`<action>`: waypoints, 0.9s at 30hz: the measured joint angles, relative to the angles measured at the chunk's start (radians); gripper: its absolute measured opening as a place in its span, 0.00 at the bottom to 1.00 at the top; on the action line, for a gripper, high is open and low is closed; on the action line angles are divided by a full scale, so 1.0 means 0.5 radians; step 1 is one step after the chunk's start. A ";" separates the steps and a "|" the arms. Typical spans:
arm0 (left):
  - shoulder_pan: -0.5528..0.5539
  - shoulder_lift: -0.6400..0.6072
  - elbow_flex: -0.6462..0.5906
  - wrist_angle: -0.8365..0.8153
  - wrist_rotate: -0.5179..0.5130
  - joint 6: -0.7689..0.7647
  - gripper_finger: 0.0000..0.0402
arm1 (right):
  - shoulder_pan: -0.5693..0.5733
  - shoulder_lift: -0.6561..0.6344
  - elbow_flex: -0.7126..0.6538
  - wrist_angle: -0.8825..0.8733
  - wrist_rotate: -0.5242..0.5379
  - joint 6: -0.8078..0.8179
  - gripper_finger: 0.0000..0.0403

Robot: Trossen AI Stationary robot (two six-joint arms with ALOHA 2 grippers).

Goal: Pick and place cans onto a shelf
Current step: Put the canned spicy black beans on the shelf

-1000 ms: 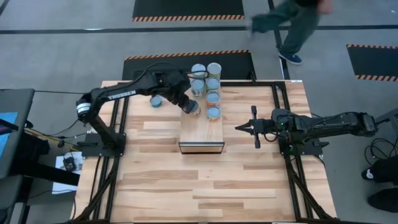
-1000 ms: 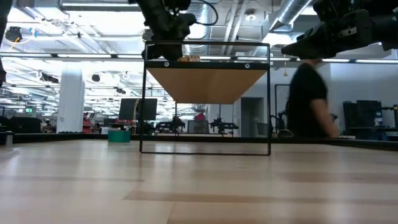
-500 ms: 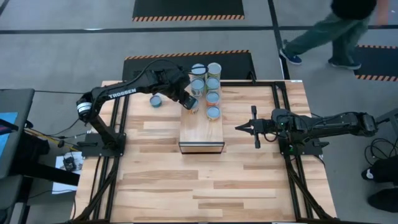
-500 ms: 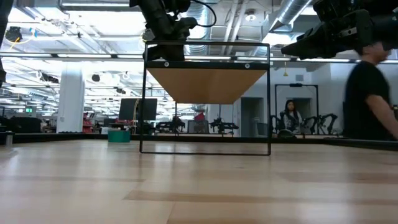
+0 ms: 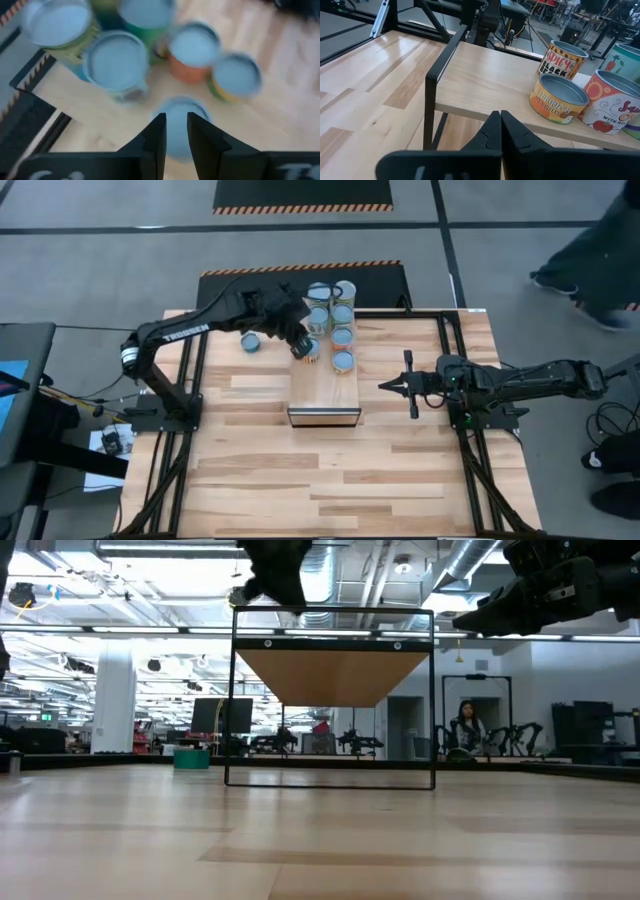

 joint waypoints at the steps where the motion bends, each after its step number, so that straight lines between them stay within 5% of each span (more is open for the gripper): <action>1: -0.047 -0.022 -0.003 -0.041 -0.016 0.052 0.15 | 0.000 0.000 0.000 -0.001 0.000 0.000 0.02; 11: -0.464 -0.132 -0.542 0.201 -0.308 0.028 0.01 | 0.000 -0.001 0.000 -0.030 0.000 -0.012 0.02; 18: -0.465 -0.173 -0.844 0.430 -0.501 -0.094 0.00 | 0.000 -0.001 0.000 -0.040 0.000 -0.016 0.02; 27: -0.366 -0.173 -0.910 0.650 -0.607 -0.001 0.00 | -0.004 0.000 0.000 -0.037 0.001 -0.016 0.02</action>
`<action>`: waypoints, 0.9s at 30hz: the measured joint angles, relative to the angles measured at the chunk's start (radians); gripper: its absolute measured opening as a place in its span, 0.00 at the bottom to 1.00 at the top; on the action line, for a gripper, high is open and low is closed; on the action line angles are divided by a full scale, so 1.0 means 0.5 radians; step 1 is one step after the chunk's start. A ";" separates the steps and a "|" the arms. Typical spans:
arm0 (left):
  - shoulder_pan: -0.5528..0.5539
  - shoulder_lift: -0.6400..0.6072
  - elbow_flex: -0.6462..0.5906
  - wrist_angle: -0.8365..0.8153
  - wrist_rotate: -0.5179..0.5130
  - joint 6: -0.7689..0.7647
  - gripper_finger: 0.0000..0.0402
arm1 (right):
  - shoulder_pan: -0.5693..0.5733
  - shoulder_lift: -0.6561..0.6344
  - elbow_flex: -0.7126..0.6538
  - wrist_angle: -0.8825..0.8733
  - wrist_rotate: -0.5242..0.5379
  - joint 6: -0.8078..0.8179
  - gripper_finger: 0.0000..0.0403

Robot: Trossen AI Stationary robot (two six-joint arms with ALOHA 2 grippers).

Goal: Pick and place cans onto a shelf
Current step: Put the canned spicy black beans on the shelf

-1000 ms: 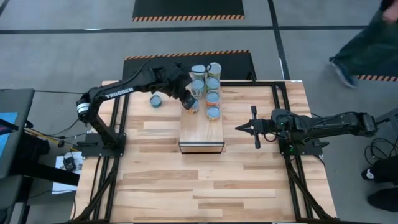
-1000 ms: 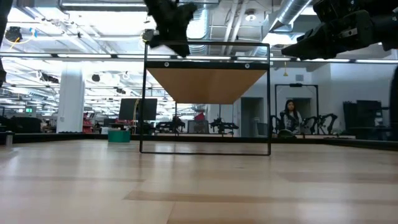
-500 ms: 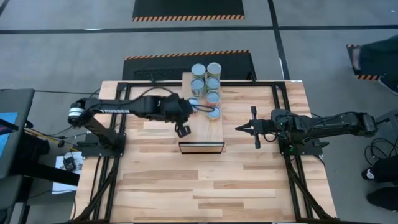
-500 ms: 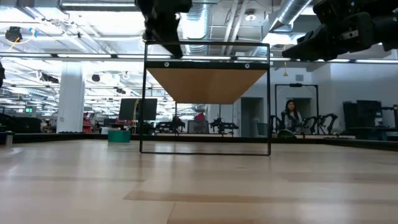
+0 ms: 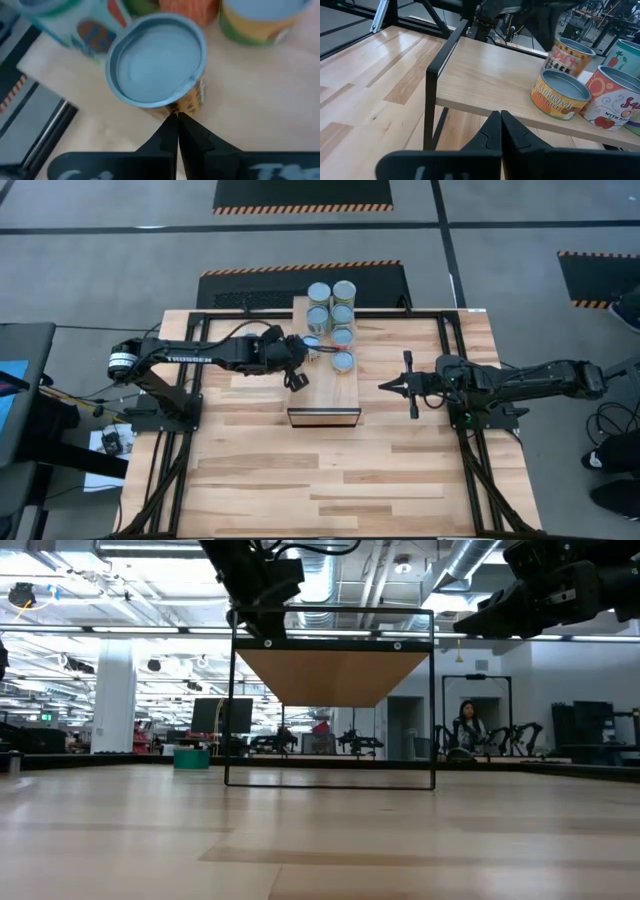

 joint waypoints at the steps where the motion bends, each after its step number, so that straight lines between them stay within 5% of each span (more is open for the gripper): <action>1: 0.013 0.000 0.000 0.037 0.016 0.016 0.00 | 0.000 0.000 0.000 0.000 0.000 -0.001 0.02; 27: 0.111 0.072 0.002 0.277 0.108 0.141 0.00 | 0.000 0.000 0.000 -0.005 0.006 0.001 0.02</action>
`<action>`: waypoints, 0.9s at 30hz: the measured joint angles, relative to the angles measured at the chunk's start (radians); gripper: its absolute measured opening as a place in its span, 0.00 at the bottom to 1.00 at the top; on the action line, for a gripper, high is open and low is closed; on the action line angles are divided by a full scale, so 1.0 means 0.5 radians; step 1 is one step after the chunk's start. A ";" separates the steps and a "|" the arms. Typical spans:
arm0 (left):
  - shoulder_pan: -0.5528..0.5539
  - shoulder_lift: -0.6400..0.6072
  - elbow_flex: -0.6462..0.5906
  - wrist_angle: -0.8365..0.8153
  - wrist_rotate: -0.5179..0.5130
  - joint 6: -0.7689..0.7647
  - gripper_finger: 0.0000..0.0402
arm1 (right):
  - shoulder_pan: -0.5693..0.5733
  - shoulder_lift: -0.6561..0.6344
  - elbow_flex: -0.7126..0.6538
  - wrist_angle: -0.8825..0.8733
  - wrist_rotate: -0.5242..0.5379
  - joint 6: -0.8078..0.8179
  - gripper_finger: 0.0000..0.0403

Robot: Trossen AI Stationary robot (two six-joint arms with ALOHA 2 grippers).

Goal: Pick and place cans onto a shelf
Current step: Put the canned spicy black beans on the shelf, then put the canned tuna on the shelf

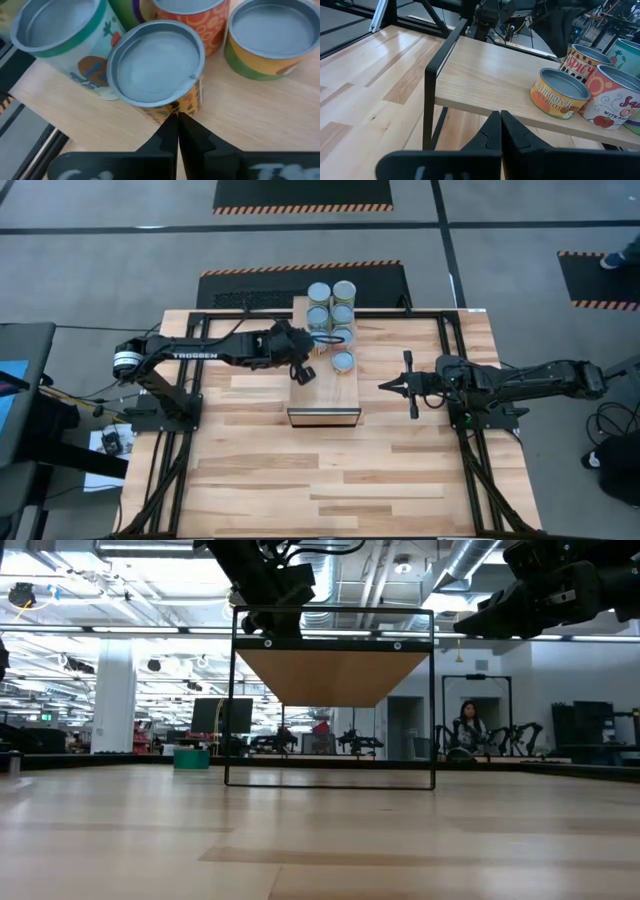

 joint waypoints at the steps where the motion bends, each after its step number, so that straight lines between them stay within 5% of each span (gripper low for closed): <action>1: 0.000 0.000 0.000 0.002 0.000 0.000 0.00 | 0.000 0.000 0.000 0.000 0.000 0.000 0.02; 13: -0.017 -0.090 0.000 -0.173 -0.016 -0.016 0.00 | 0.000 -0.001 0.000 -0.003 -0.001 0.001 0.02; 22: -0.068 -0.470 0.000 -0.859 -0.221 -0.397 0.00 | 0.000 -0.001 0.000 -0.008 -0.002 0.001 0.02; 27: 0.105 -0.518 0.000 -1.230 -0.215 -0.398 0.00 | 0.000 -0.001 0.000 -0.008 -0.005 0.001 0.02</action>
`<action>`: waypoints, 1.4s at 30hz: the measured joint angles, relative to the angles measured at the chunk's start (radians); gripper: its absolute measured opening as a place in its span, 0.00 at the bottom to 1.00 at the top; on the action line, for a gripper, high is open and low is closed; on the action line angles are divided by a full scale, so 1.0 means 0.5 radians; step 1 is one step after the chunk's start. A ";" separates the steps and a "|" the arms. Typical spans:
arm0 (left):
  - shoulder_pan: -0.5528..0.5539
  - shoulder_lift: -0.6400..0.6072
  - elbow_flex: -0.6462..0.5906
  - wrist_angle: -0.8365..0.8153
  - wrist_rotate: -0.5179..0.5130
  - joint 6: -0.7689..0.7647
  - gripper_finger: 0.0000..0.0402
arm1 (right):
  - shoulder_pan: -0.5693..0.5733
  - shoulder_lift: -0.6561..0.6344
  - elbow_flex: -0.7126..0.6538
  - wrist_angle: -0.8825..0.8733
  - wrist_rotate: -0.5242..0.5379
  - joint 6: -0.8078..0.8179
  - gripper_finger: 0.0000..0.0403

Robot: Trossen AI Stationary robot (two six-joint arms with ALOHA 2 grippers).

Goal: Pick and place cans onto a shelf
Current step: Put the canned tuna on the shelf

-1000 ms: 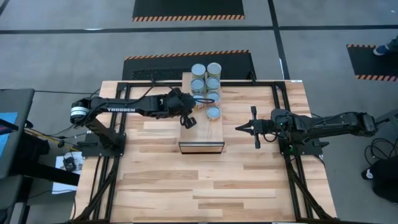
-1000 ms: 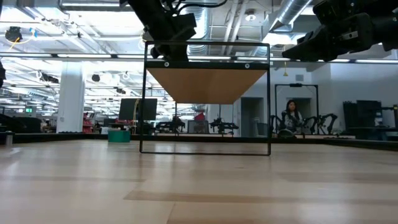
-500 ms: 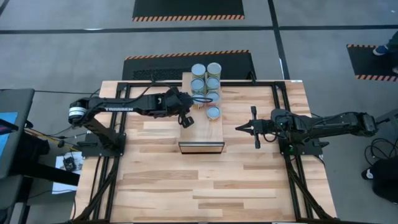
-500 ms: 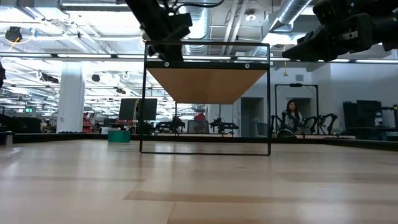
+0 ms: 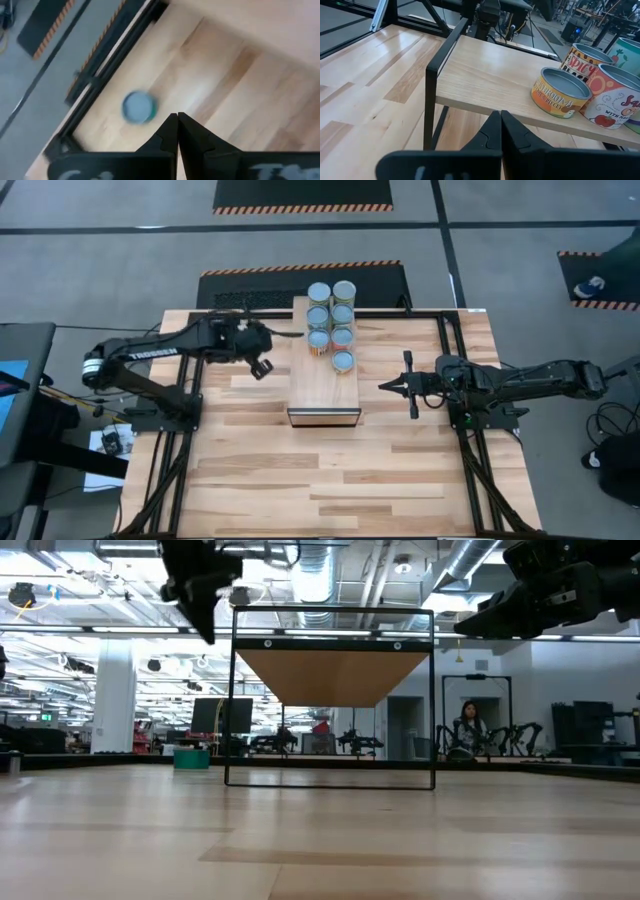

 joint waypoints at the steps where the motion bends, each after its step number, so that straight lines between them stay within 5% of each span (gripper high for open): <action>1: 0.055 0.004 -0.002 -0.028 0.021 0.042 0.00 | 0.000 0.000 0.000 0.000 0.000 0.000 0.02; 14: 0.719 0.011 -0.639 0.540 0.685 0.759 0.00 | 0.001 0.001 0.000 -0.002 0.000 0.013 0.02; 42: 1.054 0.030 -1.035 1.289 0.737 1.251 0.33 | 0.000 0.001 0.000 -0.002 0.002 0.014 0.02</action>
